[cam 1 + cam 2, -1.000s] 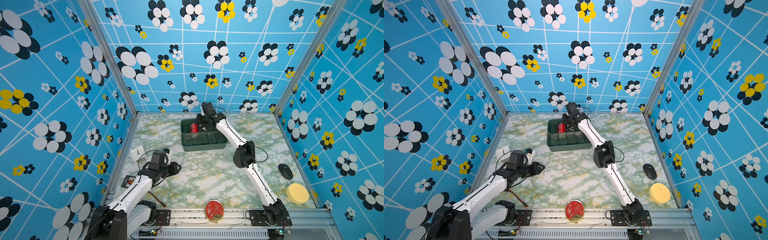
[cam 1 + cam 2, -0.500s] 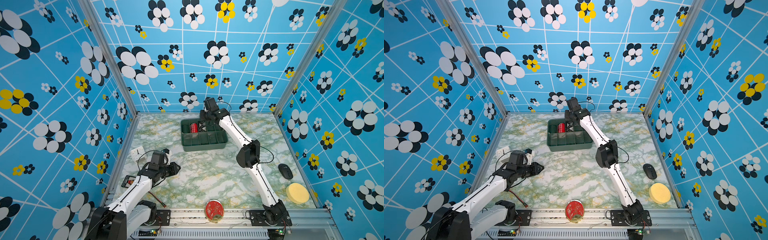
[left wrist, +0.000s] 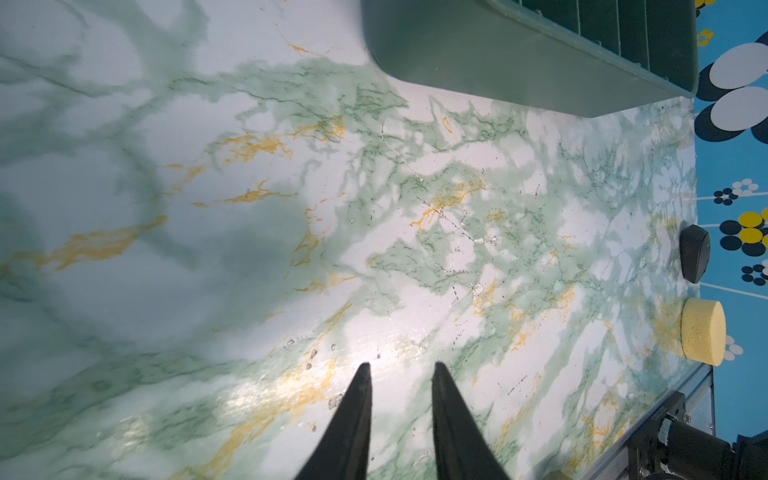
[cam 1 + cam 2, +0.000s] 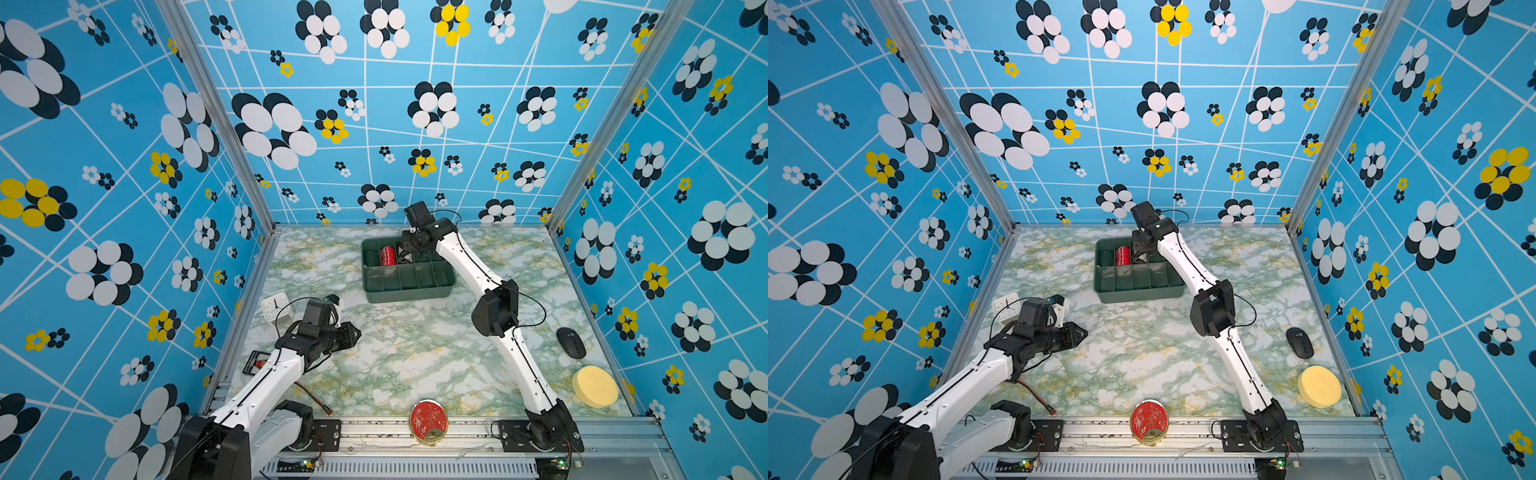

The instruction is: Roll the socks

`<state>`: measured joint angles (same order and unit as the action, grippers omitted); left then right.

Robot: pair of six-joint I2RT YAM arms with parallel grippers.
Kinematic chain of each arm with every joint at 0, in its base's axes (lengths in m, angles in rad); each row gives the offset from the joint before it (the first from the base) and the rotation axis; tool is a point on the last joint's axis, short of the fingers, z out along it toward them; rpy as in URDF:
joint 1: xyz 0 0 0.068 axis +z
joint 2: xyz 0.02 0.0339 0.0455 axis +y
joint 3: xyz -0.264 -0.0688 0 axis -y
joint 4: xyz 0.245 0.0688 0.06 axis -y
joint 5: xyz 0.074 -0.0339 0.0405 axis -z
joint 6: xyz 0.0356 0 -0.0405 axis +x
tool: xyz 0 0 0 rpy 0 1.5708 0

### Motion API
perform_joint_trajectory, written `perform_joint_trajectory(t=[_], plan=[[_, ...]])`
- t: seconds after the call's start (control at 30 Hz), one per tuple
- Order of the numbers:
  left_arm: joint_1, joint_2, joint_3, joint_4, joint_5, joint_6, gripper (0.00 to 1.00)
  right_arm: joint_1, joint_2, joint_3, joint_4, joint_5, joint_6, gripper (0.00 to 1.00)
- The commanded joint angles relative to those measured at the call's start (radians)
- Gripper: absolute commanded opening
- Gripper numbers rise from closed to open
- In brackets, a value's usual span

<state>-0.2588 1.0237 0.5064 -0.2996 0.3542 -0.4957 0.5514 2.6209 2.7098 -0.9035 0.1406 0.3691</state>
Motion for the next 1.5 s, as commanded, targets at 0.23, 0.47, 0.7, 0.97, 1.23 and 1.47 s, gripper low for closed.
perform_joint_trajectory(t=[0.23,0.47,0.7,0.97,1.23,1.47], plan=[[-0.012,-0.033,0.034,-0.046,-0.038,0.020,0.28,0.005,0.072,0.002,0.028,-0.008,-0.002,0.28],[-0.012,-0.012,0.036,-0.036,-0.038,0.023,0.29,0.005,0.113,0.041,0.058,-0.008,-0.001,0.28],[-0.011,0.023,0.038,-0.020,-0.038,0.029,0.29,0.004,0.143,0.050,0.103,-0.052,0.015,0.27],[-0.011,0.036,0.043,-0.018,-0.038,0.032,0.29,0.004,0.163,0.067,0.137,-0.163,0.021,0.26],[-0.010,0.036,0.044,-0.018,-0.040,0.032,0.29,0.004,0.150,0.061,0.140,-0.237,0.013,0.27],[-0.008,0.004,0.043,-0.032,-0.054,0.028,0.29,0.004,-0.022,-0.156,0.300,-0.155,0.031,0.39]])
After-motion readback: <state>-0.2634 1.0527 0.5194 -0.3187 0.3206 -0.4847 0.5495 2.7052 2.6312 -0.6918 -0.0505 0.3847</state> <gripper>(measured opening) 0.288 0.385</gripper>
